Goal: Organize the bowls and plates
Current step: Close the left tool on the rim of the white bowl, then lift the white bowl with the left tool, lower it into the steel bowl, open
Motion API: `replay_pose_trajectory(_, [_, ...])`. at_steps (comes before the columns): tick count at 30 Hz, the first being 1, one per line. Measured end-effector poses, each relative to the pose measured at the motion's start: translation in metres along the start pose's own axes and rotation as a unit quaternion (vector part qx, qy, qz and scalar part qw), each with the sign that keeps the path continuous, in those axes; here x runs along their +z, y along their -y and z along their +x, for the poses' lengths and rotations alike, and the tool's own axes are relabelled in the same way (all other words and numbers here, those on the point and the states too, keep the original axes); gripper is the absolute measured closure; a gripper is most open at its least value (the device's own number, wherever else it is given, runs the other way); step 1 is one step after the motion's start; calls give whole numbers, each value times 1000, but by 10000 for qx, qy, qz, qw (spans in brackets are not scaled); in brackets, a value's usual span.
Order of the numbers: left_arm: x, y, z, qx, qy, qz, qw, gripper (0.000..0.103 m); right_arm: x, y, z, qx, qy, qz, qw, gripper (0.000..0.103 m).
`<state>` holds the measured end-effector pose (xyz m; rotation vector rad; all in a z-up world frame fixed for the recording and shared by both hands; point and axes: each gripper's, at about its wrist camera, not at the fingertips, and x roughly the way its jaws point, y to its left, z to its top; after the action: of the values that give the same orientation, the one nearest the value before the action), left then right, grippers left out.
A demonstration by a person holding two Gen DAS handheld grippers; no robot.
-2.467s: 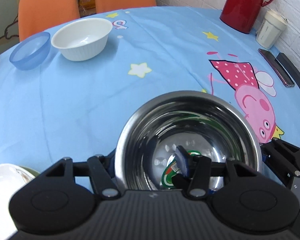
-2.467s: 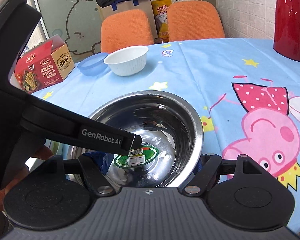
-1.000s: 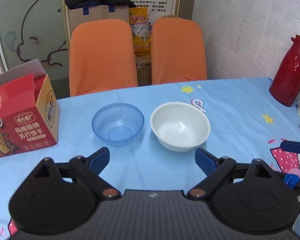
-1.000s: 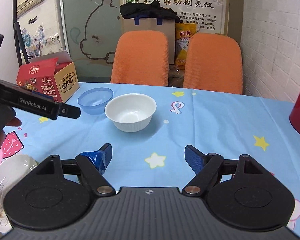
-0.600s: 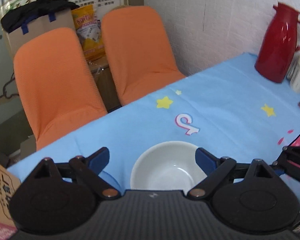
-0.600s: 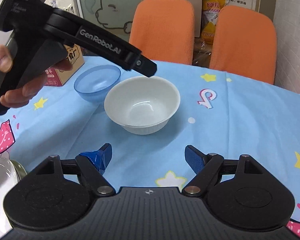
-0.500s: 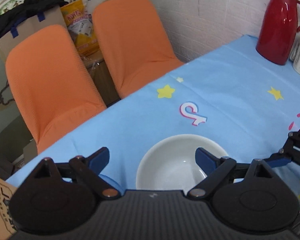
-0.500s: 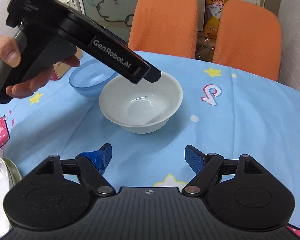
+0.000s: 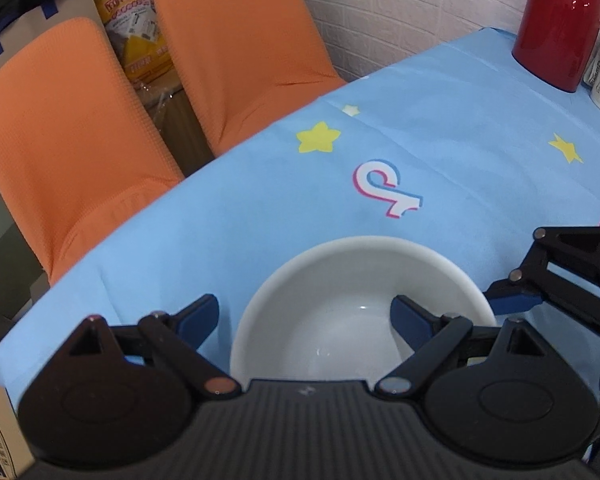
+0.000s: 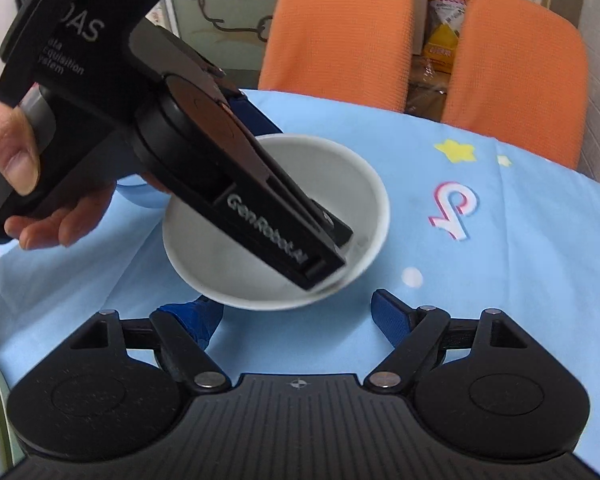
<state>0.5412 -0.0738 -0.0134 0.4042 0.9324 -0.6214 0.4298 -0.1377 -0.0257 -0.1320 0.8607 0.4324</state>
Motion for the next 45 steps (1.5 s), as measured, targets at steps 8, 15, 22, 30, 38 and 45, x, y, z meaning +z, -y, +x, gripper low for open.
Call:
replay_pose_trajectory(8, [-5,9,0,-96,107,27,9999,16,0,0,-1,-53,460,-178,9988,39])
replay_pose_trajectory(15, [-3,14,-10,-210,237,-133,9994,17,-3,0,-13,-208,624,-234,9976,39])
replay_pose_trajectory(22, [-2,45,-52,-211,536,-195,9982,17,-10,-5,-51,-489,827,-405,9946,39])
replay_pose_trajectory(30, [-42,123,-121,-270,901,-127,9955,16,-61,-39,-128,-896,1117,-596,9879,36])
replay_pose_trajectory(38, [-100,183,-147,-555,862,-103,9947,17,-123,-72,-179,-852,1008,-339,9907,36])
replay_pose_trajectory(45, [-140,212,-144,-696,612,-146,9956,16,-160,-91,-187,-804,713,-203,9940,36])
